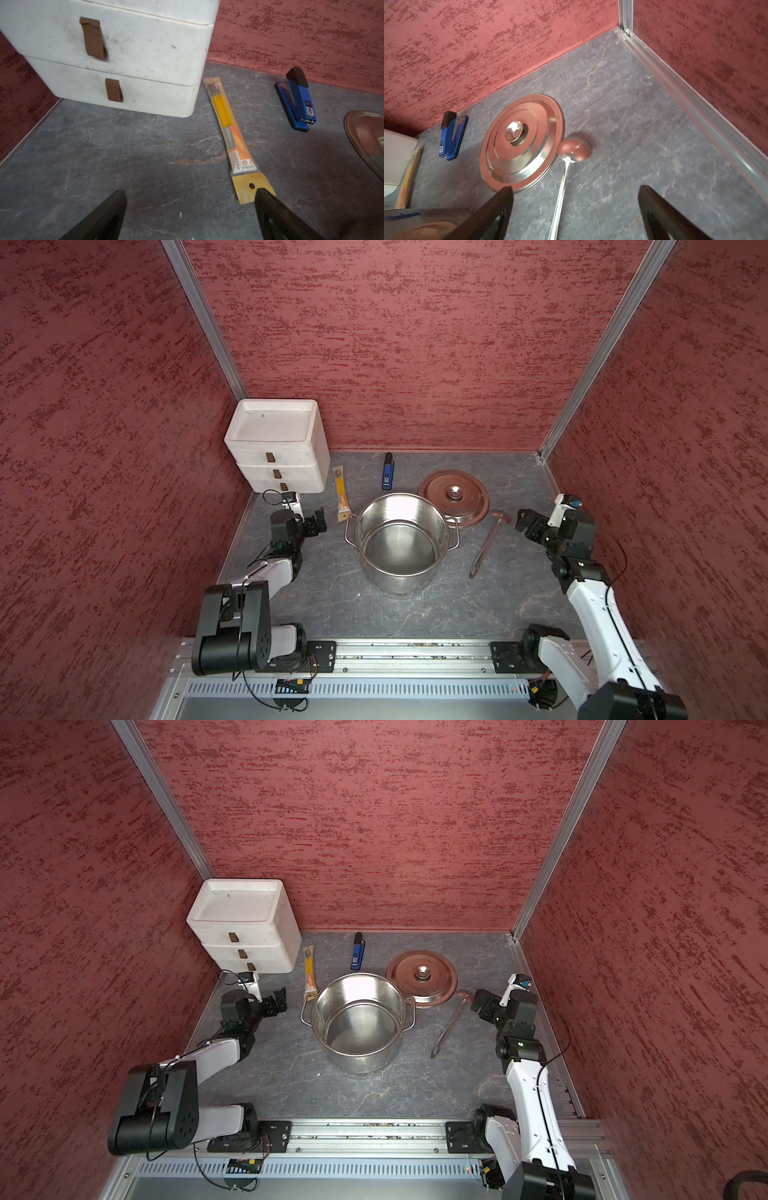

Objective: Stir the soup with a spoon
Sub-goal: Reset both arms

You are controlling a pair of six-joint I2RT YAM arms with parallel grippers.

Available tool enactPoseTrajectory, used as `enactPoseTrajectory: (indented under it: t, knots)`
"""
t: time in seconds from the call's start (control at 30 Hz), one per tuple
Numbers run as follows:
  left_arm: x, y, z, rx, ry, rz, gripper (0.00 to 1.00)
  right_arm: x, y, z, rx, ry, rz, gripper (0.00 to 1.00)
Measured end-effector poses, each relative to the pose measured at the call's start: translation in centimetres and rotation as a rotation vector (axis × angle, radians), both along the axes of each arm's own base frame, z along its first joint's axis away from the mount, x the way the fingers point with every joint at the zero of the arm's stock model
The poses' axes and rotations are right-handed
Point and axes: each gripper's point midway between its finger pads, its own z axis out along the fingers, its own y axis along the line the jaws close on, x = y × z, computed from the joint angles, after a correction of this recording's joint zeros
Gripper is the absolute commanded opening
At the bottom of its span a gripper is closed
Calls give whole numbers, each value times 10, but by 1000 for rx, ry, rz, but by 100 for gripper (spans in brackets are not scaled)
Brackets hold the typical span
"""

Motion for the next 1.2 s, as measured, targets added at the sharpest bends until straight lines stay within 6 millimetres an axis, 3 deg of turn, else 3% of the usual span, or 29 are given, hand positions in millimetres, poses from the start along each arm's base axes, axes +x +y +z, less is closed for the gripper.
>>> enactPoseTrajectory:
  t: [0.17, 0.3, 0.5, 0.87, 1.2]
  knots:
    - [5, -11, -6, 20, -62, -40, 100, 12, 2, -21, -106, -76, 69, 98]
    - [7, -18, -22, 41, -55, -47, 100, 28, 5, -30, -148, -133, 119, 99]
    - [10, -13, -16, 62, -83, -18, 100, 49, 11, -51, -162, -169, 162, 99]
    - [12, -12, -11, 72, -103, -2, 100, 70, 52, -95, -208, -171, 275, 98]
    - [12, -12, -10, 73, -104, -3, 100, 83, 52, -82, -260, -197, 251, 99]
